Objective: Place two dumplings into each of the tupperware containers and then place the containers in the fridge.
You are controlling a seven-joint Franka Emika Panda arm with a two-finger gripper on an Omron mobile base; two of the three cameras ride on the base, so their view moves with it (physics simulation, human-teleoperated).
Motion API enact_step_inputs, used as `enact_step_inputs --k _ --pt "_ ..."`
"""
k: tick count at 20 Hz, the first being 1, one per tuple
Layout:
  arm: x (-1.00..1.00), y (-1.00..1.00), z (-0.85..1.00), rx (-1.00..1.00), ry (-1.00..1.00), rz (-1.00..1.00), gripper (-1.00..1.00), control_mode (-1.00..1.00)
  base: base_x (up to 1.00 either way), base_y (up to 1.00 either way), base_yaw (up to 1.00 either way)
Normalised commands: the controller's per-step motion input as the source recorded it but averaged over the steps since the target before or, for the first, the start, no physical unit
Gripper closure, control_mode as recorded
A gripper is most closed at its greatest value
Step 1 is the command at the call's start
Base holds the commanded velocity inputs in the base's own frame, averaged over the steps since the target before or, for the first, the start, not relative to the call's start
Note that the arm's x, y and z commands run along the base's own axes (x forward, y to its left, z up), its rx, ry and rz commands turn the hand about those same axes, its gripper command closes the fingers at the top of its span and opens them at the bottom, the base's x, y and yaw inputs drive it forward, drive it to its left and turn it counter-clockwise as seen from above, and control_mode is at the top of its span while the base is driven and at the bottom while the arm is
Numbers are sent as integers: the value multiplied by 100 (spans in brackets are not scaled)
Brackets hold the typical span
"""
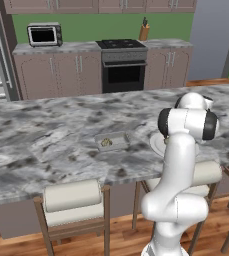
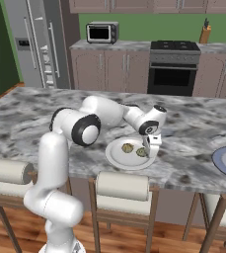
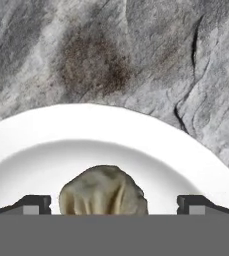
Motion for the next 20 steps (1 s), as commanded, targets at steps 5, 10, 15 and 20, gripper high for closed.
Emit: enact_step_inputs --k 5,10,15,20 --pt "19 0 -16 0 -5 0 -100 -100 0 0 0" --pt "22 3 -14 0 -5 0 -100 -100 0 0 0" --pt "7 1 -17 0 -1 0 -100 -100 0 0 0" --pt "0 5 -14 -1 -1 0 -100 -100 0 0 0"
